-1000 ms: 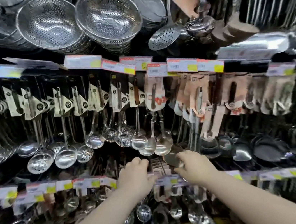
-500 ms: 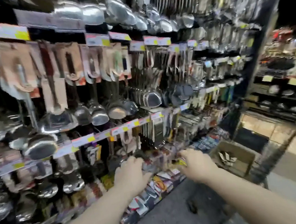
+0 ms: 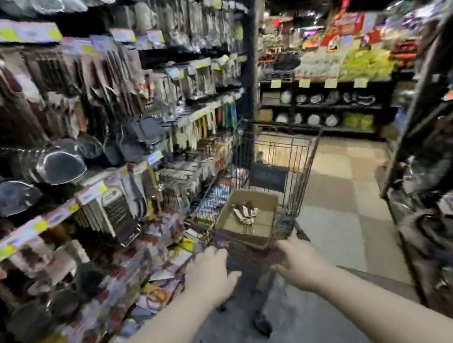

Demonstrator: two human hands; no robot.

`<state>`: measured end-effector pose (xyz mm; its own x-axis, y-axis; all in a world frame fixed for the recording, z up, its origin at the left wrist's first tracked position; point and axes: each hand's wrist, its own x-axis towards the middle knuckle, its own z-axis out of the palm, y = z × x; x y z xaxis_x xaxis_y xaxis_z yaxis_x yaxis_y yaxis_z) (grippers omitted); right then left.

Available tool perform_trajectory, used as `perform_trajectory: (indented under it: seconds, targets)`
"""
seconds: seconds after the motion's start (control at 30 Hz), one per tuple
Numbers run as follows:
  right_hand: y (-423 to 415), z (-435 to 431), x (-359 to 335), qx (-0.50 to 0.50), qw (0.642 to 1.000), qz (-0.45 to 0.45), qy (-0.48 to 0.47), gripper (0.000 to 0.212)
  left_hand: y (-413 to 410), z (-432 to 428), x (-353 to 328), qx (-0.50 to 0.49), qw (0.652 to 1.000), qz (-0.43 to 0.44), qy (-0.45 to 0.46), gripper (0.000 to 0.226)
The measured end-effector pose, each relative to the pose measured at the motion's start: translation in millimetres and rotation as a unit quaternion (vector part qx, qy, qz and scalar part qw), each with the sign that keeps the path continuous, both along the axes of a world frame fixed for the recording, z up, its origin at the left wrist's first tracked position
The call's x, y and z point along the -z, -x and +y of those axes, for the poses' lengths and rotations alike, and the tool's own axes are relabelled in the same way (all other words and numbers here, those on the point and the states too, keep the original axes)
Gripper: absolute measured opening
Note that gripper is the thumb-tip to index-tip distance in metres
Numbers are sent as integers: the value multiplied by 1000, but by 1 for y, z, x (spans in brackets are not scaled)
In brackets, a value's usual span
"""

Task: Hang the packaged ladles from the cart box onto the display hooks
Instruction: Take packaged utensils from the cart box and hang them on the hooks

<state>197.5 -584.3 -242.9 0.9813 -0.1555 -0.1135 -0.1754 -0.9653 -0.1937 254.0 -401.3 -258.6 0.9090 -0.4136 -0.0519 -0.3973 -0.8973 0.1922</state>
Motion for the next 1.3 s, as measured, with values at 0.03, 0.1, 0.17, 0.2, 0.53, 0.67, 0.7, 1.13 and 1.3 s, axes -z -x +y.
perform_trajectory:
  seconds: [0.03, 0.1, 0.17, 0.2, 0.53, 0.67, 0.7, 1.13, 1.3]
  targets:
    - [-12, -10, 4, 12, 1000, 5, -3, 44, -16, -12, 6, 10, 1000, 5, 0, 48]
    - [-40, -30, 11, 30, 999, 9, -7, 40, -51, -33, 17, 29, 999, 17, 4, 49]
    - [-73, -47, 15, 45, 999, 17, -10, 40, -88, -51, 24, 40, 998, 39, 2, 50]
    - [-90, -55, 16, 53, 998, 24, -12, 40, -105, -58, 26, 43, 998, 49, -1, 51]
    - [-215, -119, 42, 107, 991, 82, -9, 43, -259, -110, 53, 50, 992, 116, -25, 48]
    - [-274, -152, 60, 91, 991, 98, -16, 37, -309, -136, 75, 36, 990, 130, -35, 47]
    - [-290, -160, 67, 84, 991, 102, -19, 35, -321, -143, 81, 27, 990, 135, -35, 47]
    - [-483, -285, 162, 19, 973, 216, -80, 31, -453, -250, 161, -97, 955, 272, -65, 46]
    - [-536, -286, 226, 26, 958, 266, -104, 29, -503, -274, 216, -82, 942, 318, -63, 43]
